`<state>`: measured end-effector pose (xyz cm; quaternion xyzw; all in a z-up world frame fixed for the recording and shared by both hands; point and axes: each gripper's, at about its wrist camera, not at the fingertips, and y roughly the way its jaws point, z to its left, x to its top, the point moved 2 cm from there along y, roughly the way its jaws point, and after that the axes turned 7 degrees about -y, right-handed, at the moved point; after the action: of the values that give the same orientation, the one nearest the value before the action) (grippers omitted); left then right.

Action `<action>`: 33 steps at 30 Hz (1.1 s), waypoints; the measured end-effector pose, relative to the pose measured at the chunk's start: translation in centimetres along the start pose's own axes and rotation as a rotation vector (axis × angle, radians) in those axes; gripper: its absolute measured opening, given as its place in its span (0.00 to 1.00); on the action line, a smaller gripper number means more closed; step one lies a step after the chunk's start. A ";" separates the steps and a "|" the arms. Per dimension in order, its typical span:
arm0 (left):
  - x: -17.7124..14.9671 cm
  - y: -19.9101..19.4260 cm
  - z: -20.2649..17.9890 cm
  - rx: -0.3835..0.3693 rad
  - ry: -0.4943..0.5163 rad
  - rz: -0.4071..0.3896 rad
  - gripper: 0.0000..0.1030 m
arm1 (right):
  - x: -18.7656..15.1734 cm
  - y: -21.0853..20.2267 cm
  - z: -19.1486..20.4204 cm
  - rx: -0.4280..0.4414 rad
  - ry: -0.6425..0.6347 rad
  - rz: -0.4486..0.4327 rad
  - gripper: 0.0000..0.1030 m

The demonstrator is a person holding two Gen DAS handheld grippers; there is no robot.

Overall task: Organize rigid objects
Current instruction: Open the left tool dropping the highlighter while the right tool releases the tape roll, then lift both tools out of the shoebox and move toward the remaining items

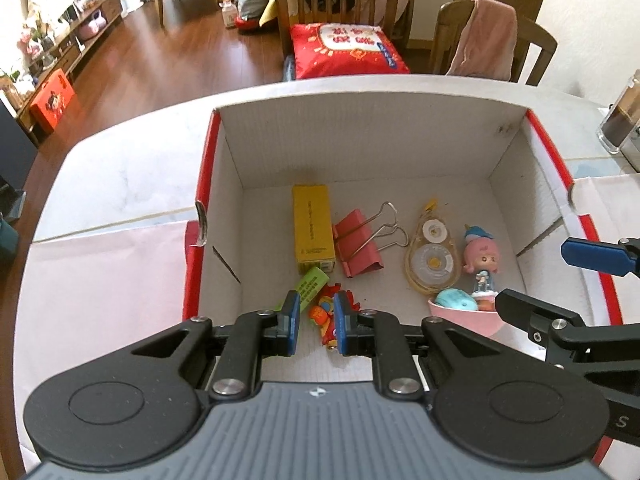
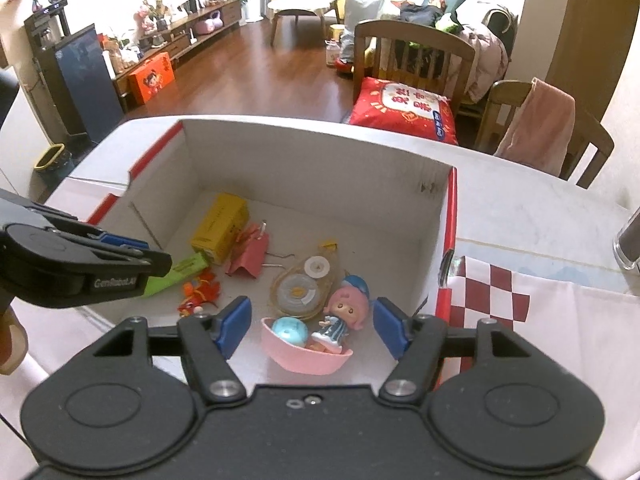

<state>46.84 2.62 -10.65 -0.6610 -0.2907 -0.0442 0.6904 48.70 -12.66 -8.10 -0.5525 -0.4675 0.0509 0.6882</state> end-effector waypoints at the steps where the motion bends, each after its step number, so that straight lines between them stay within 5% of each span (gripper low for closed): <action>1: -0.1 -0.5 0.0 -0.005 -0.003 -0.005 0.16 | 0.0 -0.3 0.1 0.004 -0.002 -0.007 0.66; 6: -0.7 -2.5 -0.1 -0.022 -0.004 -0.034 0.16 | -0.2 -2.6 0.6 0.017 -0.025 -0.048 0.78; 21: -3.9 -8.5 0.1 -0.093 -0.027 -0.116 0.17 | -1.5 -7.6 1.9 0.059 -0.064 -0.108 0.87; 25: -4.8 -10.0 0.2 -0.111 -0.035 -0.145 0.39 | -2.0 -8.7 2.1 0.072 -0.070 -0.125 0.89; 27: -5.3 -10.9 0.3 -0.124 -0.042 -0.170 0.61 | -2.4 -9.4 2.3 0.077 -0.080 -0.133 0.91; 33: -6.7 -12.8 0.0 -0.123 -0.035 -0.206 0.68 | -3.6 -11.3 2.5 0.087 -0.095 -0.159 0.95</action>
<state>35.62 -1.08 -2.38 -0.6694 -0.3660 -0.1210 0.6351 39.91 -17.29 -1.20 -0.4802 -0.5392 0.0427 0.6905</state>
